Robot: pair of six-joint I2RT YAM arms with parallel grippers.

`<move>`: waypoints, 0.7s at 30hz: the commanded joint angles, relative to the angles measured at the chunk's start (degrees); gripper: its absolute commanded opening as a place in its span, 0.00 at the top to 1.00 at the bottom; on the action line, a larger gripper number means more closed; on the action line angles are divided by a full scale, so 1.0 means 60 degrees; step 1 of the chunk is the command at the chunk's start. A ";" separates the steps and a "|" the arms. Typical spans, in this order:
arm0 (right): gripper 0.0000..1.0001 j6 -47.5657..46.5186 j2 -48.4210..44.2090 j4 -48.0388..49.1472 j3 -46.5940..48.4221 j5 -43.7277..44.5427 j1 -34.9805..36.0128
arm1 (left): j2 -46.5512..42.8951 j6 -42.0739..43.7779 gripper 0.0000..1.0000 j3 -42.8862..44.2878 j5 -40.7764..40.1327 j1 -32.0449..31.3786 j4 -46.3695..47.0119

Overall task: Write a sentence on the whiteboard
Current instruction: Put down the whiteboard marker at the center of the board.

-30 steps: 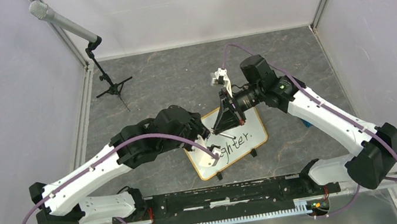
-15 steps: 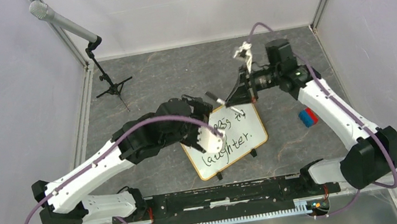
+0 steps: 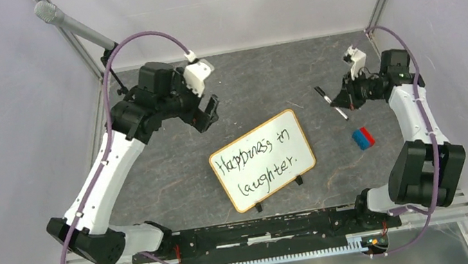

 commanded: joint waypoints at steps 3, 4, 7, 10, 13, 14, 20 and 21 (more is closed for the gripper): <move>1.00 -0.1351 -0.0316 0.1119 -0.2086 0.2851 -0.0188 | -0.0498 -0.1964 0.00 -0.1496 0.1644 0.1941 0.0421; 1.00 -0.1258 -0.0375 0.1547 -0.2475 0.3099 -0.0184 | -0.0589 -0.2006 0.00 -0.1727 0.1763 0.2191 0.0519; 1.00 -0.1020 -0.0480 0.2410 -0.3254 0.3580 -0.0184 | -0.0908 -0.2216 0.00 -0.2636 0.2066 0.2907 0.0891; 1.00 -0.0825 -0.0503 0.3139 -0.3897 0.4128 -0.0184 | -0.1208 -0.2198 0.00 -0.3377 0.2039 0.3486 0.1166; 0.99 -0.0647 -0.0519 0.3820 -0.4468 0.4436 -0.0193 | -0.1393 -0.2205 0.00 -0.3984 0.2051 0.3951 0.1356; 0.98 -0.0563 -0.0513 0.4015 -0.4610 0.4476 -0.0193 | -0.1438 -0.2211 0.00 -0.4128 0.2103 0.4080 0.1438; 0.78 -0.0227 -0.0410 0.4531 -0.4996 0.4501 -0.0193 | -0.1762 -0.2400 0.00 -0.4899 0.2166 0.4410 0.2044; 0.78 -0.0225 -0.0365 0.4502 -0.4993 0.4471 -0.0192 | -0.1785 -0.2400 0.00 -0.4971 0.2167 0.4419 0.2081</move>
